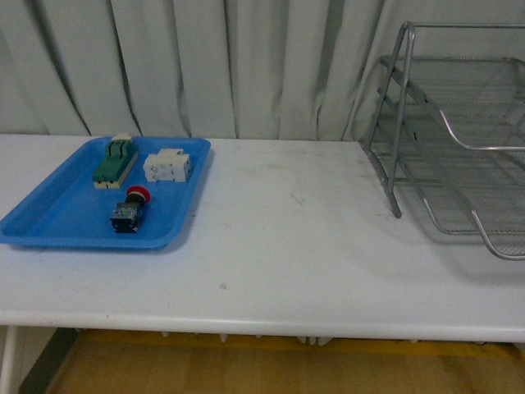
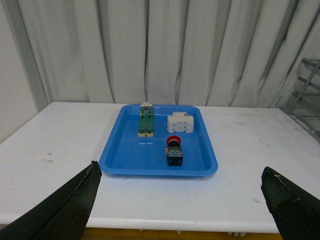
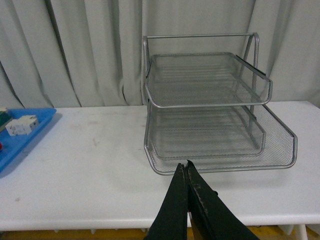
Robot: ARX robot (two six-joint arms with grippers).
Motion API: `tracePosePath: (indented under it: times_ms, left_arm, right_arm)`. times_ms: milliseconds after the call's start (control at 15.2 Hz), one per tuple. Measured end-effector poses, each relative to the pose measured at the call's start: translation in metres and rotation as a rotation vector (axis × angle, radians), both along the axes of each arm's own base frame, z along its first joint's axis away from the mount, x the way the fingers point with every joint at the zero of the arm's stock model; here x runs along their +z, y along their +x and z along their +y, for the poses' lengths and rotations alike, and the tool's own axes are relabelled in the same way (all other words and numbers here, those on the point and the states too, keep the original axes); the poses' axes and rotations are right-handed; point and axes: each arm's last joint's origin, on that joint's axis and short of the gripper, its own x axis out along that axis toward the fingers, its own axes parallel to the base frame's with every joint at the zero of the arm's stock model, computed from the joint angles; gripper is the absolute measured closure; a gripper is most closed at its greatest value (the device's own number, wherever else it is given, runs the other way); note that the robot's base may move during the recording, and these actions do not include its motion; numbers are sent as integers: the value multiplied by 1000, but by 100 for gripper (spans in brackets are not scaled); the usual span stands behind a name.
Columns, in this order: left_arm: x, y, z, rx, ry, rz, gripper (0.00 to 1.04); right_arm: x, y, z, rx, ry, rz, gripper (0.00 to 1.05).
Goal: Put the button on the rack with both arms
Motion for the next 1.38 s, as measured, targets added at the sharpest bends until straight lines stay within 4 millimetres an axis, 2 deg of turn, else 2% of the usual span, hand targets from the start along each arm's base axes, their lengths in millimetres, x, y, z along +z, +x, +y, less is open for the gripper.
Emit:
tracePosePath:
  times_ms: [197, 263, 723, 855, 921, 986, 1052, 1118, 1184, 1249, 1381]
  left_arm:
    - [0, 0, 0, 0, 0, 0, 7]
    - [0, 0, 0, 0, 0, 0, 7]
    - [0, 0, 0, 0, 0, 0, 7]
    - [0, 0, 0, 0, 0, 0, 7]
    - [-1, -1, 0, -13, -36, 84, 7]
    - [3, 1, 0, -17, -155, 303, 7]
    - [18, 7, -2, -3, -251, 341, 7]
    - [34, 14, -6, -35, -291, 286, 7]
    - [54, 27, -7, -56, -295, 215, 7]
    - [64, 50, -8, -78, -285, 197, 7]
    - [72, 117, -15, -145, -260, 232, 7]
  right_arm:
    - [0, 0, 0, 0, 0, 0, 103]
    - [0, 0, 0, 0, -2, 0, 97]
    - [0, 0, 0, 0, -2, 0, 6]
    - [0, 0, 0, 0, -2, 0, 7]
    - [0, 0, 0, 0, -2, 0, 6]
    - [0, 0, 0, 1, -2, -1, 6]
    - [0, 0, 0, 0, -2, 0, 6]
    - [0, 0, 0, 0, -2, 0, 6]
    - [0, 0, 0, 0, -2, 0, 6]
    - [0, 0, 0, 0, -2, -1, 6]
    - [0, 0, 0, 0, -2, 0, 6]
